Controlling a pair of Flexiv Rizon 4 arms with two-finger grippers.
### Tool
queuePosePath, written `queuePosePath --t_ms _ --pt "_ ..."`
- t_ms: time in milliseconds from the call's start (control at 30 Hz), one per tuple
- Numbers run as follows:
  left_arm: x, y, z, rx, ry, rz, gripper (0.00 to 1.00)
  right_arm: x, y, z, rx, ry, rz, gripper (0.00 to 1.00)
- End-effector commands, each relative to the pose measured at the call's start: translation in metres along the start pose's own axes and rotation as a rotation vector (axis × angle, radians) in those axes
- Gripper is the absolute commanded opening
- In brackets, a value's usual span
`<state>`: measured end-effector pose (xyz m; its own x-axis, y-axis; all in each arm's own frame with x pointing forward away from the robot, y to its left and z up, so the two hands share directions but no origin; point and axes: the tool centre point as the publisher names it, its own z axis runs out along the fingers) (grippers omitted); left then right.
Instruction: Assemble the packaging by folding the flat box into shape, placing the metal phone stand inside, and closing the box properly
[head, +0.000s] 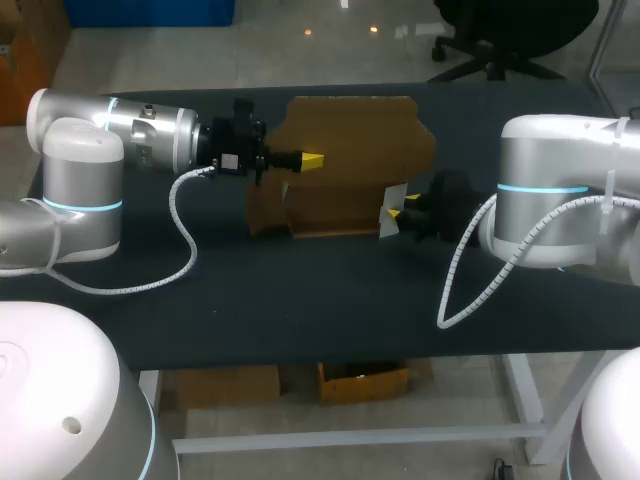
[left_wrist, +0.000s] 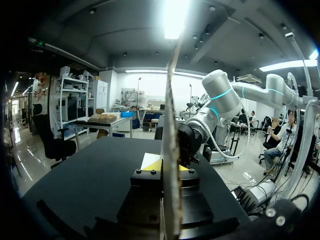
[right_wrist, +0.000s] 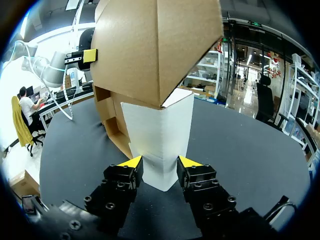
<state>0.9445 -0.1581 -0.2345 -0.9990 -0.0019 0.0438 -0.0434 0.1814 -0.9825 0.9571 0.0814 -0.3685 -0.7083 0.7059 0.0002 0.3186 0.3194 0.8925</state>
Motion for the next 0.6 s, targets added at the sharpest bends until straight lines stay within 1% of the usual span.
queuePosePath --t_ms 33,600 --pt "-0.0014 0.0056 0.0016 -0.001 0.004 0.000 0.00 0.0035 -0.0023 0.0061 -0.007 -0.032 0.005 0.42" --pt "-0.0014 0.0056 0.0016 -0.001 0.004 0.000 0.00 0.0040 -0.0016 0.0118 0.000 -0.084 0.044 0.40"
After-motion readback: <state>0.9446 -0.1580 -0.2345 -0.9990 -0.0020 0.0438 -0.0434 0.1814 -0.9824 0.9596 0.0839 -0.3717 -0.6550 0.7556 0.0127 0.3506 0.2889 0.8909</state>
